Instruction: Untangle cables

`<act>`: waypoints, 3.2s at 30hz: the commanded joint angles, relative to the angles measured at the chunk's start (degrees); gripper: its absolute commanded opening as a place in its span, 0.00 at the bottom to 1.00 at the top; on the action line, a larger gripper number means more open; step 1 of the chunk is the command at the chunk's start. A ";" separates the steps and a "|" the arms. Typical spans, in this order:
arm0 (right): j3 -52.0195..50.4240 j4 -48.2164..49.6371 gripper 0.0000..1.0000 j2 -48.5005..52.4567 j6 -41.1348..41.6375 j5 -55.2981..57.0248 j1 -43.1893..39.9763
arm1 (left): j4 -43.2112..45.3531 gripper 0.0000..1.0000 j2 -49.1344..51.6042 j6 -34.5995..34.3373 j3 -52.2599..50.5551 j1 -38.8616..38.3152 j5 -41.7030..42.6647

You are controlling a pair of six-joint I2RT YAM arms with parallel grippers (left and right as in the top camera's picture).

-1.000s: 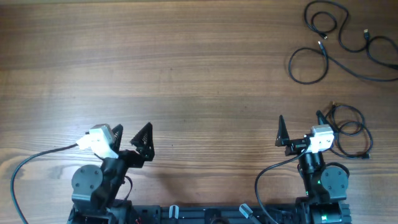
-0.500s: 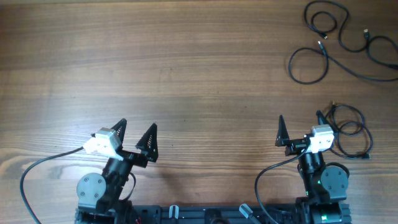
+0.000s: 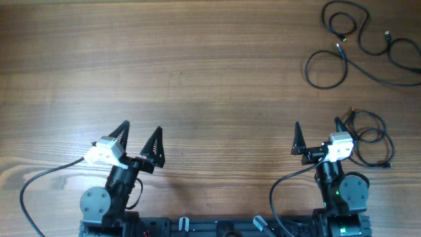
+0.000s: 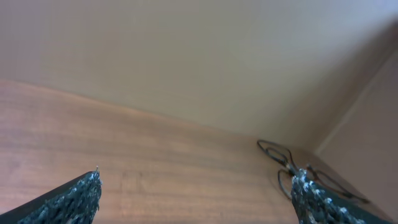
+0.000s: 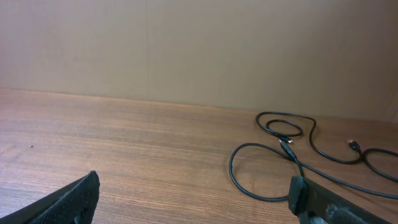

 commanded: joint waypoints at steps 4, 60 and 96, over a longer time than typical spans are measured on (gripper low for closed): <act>-0.15 0.15 1.00 -0.68 -0.02 -0.85 -0.28 | 7.43 1.00 -0.68 5.01 -2.86 0.57 1.29; -0.15 0.15 1.00 -0.68 -0.04 -0.85 -0.28 | 0.26 1.00 -0.68 24.46 -8.48 2.67 -11.30; -0.15 0.15 1.00 -0.68 -0.04 -0.85 -0.28 | 0.48 1.00 -0.68 22.75 -8.48 2.67 -11.19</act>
